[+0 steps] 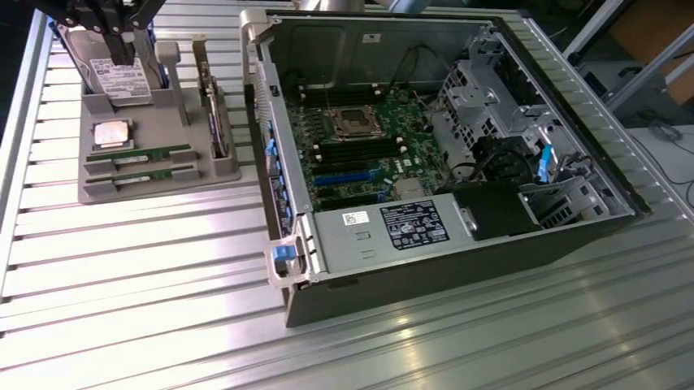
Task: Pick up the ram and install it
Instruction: 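Pick up the ram and move it above insertion slot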
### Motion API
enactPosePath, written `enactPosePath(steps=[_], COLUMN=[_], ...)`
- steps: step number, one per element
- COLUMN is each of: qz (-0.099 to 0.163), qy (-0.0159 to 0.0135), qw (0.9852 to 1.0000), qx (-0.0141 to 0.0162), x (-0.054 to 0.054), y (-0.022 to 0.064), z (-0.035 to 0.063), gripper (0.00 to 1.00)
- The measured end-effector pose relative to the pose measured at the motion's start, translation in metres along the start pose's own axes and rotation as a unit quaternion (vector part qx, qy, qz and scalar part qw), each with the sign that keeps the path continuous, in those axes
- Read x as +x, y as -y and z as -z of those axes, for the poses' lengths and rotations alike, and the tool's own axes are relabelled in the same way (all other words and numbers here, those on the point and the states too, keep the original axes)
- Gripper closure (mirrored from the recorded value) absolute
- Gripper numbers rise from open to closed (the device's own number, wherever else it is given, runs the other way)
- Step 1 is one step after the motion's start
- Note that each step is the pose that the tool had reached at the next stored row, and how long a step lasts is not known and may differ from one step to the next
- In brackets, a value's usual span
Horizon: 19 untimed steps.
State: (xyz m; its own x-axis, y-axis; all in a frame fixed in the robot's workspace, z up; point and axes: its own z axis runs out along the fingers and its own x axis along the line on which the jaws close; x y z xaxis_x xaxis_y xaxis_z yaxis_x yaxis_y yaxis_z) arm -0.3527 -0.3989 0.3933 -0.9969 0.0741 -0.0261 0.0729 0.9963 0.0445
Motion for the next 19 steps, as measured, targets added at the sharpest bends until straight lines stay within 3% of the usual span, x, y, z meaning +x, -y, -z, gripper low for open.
enactPosePath(steps=[2,5,9,10,11,15,16,18,19], qz=[0.024,0.071,0.132,0.152,0.175,0.214,0.226,0.239,0.249], qy=[-0.0011,-0.0031,-0.0059,-0.0068,-0.0078,-0.0095,-0.0101,-0.0107,-0.0111], qw=[0.9997,0.9975,0.9913,0.9884,0.9846,0.9768,0.9741,0.9709,0.9684], qx=[-0.0007,-0.0018,-0.0035,-0.004,-0.0046,-0.0056,-0.0059,-0.0063,-0.0065], x=[0.0,0.0,0.0001,0.0001,0.0001,0.0001,0.0001,0.0001,0.0001], y=[0.0,0.0,0.0,0.0,0.0,0.0,0.0,0.0,0.0], z=[0.0,0.0,0.0,0.0,0.0,0.0,0.0,0.0,0.0], gripper=[0.89,0.89,0.89,0.89,0.89,0.89,0.89,0.89,0.89])
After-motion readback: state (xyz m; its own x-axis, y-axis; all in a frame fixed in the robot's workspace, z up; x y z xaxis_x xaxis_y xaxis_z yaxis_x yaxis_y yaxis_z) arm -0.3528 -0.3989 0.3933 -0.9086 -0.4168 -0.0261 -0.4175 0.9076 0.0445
